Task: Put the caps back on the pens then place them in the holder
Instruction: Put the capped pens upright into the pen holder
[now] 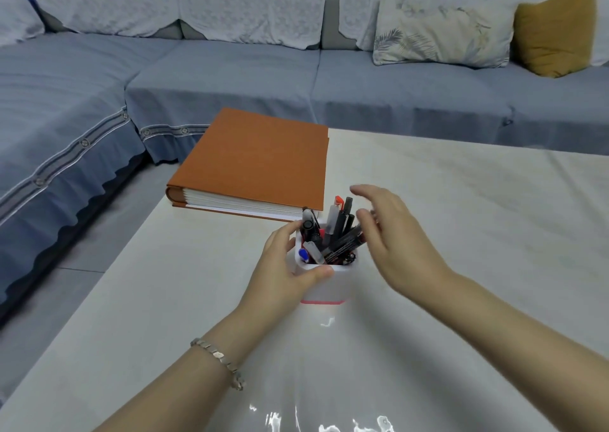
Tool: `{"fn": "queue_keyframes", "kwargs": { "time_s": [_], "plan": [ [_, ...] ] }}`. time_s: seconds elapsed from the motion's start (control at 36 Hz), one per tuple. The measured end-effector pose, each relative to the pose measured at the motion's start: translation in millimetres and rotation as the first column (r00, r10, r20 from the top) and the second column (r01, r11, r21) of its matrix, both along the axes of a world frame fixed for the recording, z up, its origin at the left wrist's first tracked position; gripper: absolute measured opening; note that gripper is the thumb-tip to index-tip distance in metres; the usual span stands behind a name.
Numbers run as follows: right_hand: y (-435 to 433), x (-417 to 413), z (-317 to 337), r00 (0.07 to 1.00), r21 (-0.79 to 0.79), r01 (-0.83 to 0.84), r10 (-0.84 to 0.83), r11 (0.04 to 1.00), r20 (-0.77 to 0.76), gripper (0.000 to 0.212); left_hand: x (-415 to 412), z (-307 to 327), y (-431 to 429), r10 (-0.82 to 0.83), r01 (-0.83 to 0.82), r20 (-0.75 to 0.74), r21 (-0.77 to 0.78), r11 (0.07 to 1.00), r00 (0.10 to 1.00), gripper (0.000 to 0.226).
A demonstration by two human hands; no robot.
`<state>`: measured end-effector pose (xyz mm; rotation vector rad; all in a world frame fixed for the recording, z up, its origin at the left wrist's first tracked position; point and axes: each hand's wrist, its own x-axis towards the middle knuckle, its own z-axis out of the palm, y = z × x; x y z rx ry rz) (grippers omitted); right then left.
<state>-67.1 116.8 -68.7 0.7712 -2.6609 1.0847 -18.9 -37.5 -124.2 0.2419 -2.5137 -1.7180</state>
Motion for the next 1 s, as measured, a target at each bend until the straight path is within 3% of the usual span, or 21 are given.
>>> {"fn": "queue_keyframes", "kwargs": {
  "time_s": [0.08, 0.17, 0.25, 0.36, 0.47, 0.56, 0.67, 0.78, 0.89, 1.0],
  "plan": [
    [-18, -2, -8, 0.994, 0.119, -0.111, 0.113, 0.987, -0.006, 0.052, -1, -1, 0, 0.003, -0.003, -0.012, 0.023, 1.000, 1.000, 0.070],
    [-35, -4, -12, 0.987, 0.291, -0.158, 0.142, 0.943, 0.076, 0.053, -2, -1, 0, -0.004, 0.005, -0.033, 0.052, 0.999, 0.999, 0.064],
    [-33, -2, -11, 0.980, 0.283, -0.192, 0.167, 0.940, 0.110, 0.052, -4, -4, -1, -0.001, 0.003, -0.038, 0.061, 0.998, 0.999, 0.064],
    [-8, 8, -28, 0.992, 0.212, -0.118, 0.123, 0.970, -0.008, 0.062, -3, -8, -1, 0.014, -0.012, -0.033, 0.055, 0.998, 0.999, 0.071],
    [0, 14, -47, 0.992, 0.290, -0.127, 0.127, 0.949, 0.020, 0.070, -2, -13, -1, 0.038, -0.035, -0.031, 0.091, 0.995, 0.999, 0.076],
    [-5, 8, -45, 0.994, 0.224, -0.108, 0.100, 0.969, 0.047, 0.073, -4, -15, 2, 0.058, -0.054, -0.028, 0.124, 0.991, 0.998, 0.078],
    [0, 2, -32, 0.981, -0.031, -0.062, 0.067, 0.998, 0.182, 0.064, -12, -13, 8, 0.032, -0.027, -0.047, 0.109, 0.994, 0.998, 0.075],
    [18, 5, -23, 0.969, -0.206, 0.127, -0.077, 0.970, 0.235, 0.045, -25, -9, 11, -0.038, 0.037, 0.010, 0.109, 0.993, 0.999, 0.078],
    [42, 5, -25, 0.921, -0.166, 0.270, -0.205, 0.948, 0.331, 0.031, -34, 0, 17, -0.071, 0.065, 0.043, 0.122, 0.990, 0.997, 0.079],
    [57, 7, -27, 0.865, 0.019, 0.233, -0.216, 0.972, 0.452, 0.024, -34, 10, 26, -0.090, 0.082, 0.064, 0.122, 0.989, 0.994, 0.075]
  ]
}}
